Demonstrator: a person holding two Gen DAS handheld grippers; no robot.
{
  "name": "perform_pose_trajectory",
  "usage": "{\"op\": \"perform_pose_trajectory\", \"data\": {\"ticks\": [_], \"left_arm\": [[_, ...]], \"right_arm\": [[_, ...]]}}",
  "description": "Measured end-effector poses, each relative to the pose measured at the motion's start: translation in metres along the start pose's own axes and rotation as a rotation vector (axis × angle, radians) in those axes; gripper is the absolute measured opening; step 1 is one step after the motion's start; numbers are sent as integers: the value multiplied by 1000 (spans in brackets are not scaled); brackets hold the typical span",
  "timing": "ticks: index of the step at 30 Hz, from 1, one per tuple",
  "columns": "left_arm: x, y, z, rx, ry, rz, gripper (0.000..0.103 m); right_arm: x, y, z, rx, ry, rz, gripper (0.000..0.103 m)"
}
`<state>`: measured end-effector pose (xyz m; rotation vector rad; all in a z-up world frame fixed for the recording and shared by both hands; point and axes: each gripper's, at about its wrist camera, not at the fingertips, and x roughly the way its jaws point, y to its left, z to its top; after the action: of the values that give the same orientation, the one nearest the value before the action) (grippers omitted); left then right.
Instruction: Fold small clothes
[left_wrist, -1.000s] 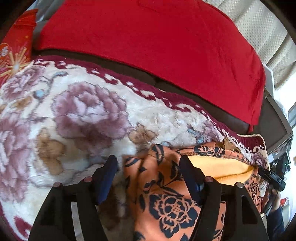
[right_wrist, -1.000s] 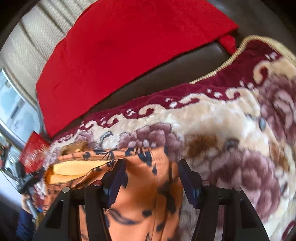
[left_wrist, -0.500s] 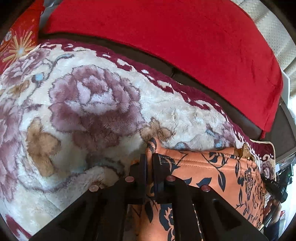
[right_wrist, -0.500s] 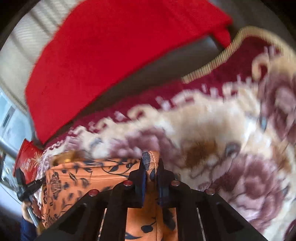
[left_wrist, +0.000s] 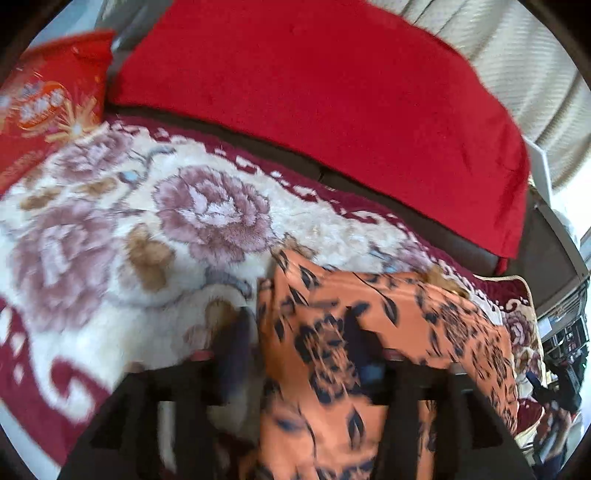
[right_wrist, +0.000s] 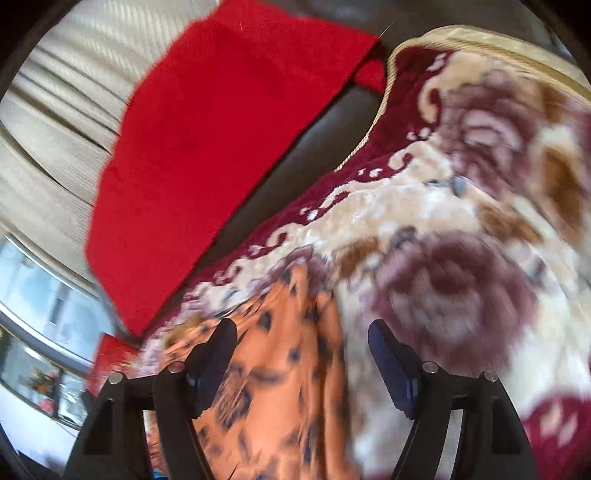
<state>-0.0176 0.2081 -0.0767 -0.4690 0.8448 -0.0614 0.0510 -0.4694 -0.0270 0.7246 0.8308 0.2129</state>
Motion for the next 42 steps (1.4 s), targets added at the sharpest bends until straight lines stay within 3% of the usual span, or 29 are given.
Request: {"op": "perform_pose_trajectory", "data": {"ticks": [2, 5, 9, 14, 17, 18, 20, 21, 24, 26, 29, 32, 35, 38, 39, 40, 42], "left_arm": [[-17, -8, -13, 9, -26, 7, 74], [-28, -30, -32, 33, -35, -6, 74], [-21, -74, -50, 92, 0, -70, 74], [-2, -134, -63, 145, 38, -129, 74], [0, -161, -66, 154, 32, -166, 75], [1, -168, -67, 167, 22, -166, 75], [8, -180, -71, 194, 17, -139, 76], [13, -182, -73, 199, 27, -123, 76], [25, -182, -75, 164, 76, -94, 76], [21, -181, -74, 147, 48, -90, 76], [30, -183, -75, 162, 54, -58, 76], [67, -184, -86, 233, 139, 44, 76], [74, -201, -105, 412, 94, 146, 78], [76, -200, -105, 398, 94, 143, 81], [76, -200, -104, 389, 98, 138, 82], [77, -200, -104, 390, 100, 140, 82], [76, -201, -103, 397, 103, 143, 82]], "right_arm": [[-33, -2, -27, 24, -27, 52, 77], [-60, -1, -72, 46, -20, 105, 77], [-62, -6, -132, 122, 39, 159, 77], [-14, -24, -148, 249, 101, 193, 77], [2, -26, -144, 319, 79, 233, 74], [2, -24, -141, 333, 55, 242, 67], [-2, -18, -132, 291, 0, 241, 36], [-1, -16, -128, 253, -15, 181, 13], [11, -32, -137, 267, 8, 95, 10], [8, -36, -148, 253, 5, 78, 9], [5, -33, -154, 230, -7, 62, 10], [8, -51, -153, 325, 38, 162, 15], [-7, -49, -145, 295, 50, 169, 25], [-27, -38, -130, 216, 18, 152, 33], [-30, -33, -122, 192, 9, 142, 50], [-29, -27, -110, 158, -2, 138, 76], [-21, -16, -88, 109, -8, 140, 80]]}}
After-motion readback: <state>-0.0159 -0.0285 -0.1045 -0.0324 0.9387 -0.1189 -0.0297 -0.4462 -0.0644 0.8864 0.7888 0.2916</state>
